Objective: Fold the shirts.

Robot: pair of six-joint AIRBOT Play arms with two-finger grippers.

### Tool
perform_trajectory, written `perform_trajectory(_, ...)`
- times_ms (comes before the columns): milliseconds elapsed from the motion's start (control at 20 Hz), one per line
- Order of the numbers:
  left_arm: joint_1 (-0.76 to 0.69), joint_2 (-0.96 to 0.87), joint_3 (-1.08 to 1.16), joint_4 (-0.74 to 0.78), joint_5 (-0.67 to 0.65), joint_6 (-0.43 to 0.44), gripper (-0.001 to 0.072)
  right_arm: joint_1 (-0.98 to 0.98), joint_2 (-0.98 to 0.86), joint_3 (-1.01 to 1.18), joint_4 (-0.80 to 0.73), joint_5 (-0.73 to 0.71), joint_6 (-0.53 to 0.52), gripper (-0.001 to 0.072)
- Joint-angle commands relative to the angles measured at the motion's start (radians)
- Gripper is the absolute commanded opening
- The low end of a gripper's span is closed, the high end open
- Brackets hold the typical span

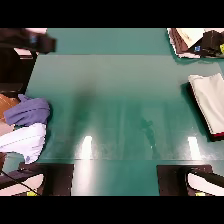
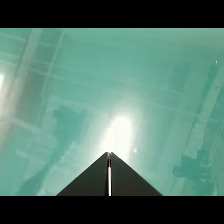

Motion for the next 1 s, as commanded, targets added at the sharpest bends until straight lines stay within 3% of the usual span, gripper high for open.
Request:
perform_trajectory(0,0.188,0.011,-0.100,0.107,-0.194,-0.021,0.0698,0.001,0.000,0.000,0.000,0.004,0.000,0.0018)
perform_trajectory(50,0.228,0.011,-0.162,0.107,-0.188,-0.025,0.0643,0.001,0.000,0.000,0.000,0.004,0.000,0.0018)
perform_trajectory(400,0.328,0.011,-0.666,0.107,0.121,-0.026,0.0645,0.001,0.000,0.000,0.000,0.004,0.000,0.0018)
perform_trajectory(550,0.328,0.012,-0.694,0.107,0.127,-0.032,0.0612,0.001,0.000,0.000,0.000,0.003,0.000,0.0018)
perform_trajectory(600,0.328,0.014,-0.681,0.107,0.119,-0.036,0.0354,0.001,0.000,0.000,0.000,-0.001,0.000,0.0018)
perform_trajectory(650,0.328,0.027,-0.664,0.107,0.119,-0.036,0.0164,0.001,0.000,0.000,0.001,-0.007,0.000,0.0018)
perform_trajectory(800,0.328,0.104,-0.550,0.102,0.122,-0.034,0.0023,0.001,0.015,0.001,0.002,-0.050,0.000,0.0018)
perform_trajectory(950,0.323,0.236,-0.345,0.039,0.119,-0.016,0.0022,0.001,0.072,0.001,0.007,-0.148,0.001,0.0018)
